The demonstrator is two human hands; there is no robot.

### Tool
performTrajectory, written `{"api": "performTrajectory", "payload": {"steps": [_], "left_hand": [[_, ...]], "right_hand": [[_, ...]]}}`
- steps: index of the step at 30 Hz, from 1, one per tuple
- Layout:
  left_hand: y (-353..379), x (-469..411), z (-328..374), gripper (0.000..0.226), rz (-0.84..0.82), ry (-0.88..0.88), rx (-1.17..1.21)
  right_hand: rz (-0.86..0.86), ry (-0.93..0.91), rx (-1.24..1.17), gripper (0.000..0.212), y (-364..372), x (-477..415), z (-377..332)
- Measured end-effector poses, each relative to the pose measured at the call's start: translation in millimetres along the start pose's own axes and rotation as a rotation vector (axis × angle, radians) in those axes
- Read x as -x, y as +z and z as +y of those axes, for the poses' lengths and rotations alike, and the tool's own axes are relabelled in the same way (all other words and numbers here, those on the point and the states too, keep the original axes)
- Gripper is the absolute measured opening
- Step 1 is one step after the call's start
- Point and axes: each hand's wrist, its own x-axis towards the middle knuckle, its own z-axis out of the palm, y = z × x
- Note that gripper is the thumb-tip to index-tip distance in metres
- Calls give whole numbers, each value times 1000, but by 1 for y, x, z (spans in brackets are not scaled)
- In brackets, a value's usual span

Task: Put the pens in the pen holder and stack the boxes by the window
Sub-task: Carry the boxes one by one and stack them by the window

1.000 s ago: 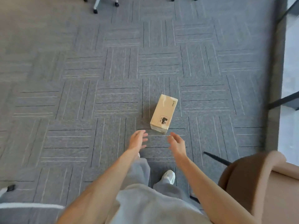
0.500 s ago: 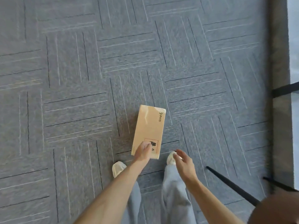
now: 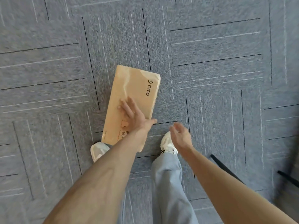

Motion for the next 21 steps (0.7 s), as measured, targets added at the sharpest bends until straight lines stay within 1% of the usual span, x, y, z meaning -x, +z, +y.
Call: {"api": "performTrajectory", "payload": {"steps": [3, 6, 8, 10, 13, 16, 18, 21], "left_hand": [[-44, -31, -16, 130, 62, -88, 50], [-102, -58, -54, 132, 17, -95, 121], [-127, -64, -76, 128, -33, -77, 210], [-134, -71, -89, 125, -37, -42, 257], [-135, -90, -108, 123, 11, 15, 287], [-142, -111, -134, 120, 42, 50, 430], [-149, -119, -148, 111, 23, 25, 566], [-167, -115, -154, 88, 3, -45, 741]], "right_hand": [[-43, -15, 18, 48, 6, -4, -9], [-56, -11, -11, 52, 18, -11, -21], [-62, 17, -58, 57, 34, -19, -32], [-87, 20, -97, 63, 58, -32, -43], [-122, 4, -159, 71, 100, -53, -57], [-115, 50, -277, 78, 143, -78, -63], [-117, 124, -387, 85, 166, -85, -70], [-92, 121, -475, 81, 180, -73, -84]]}}
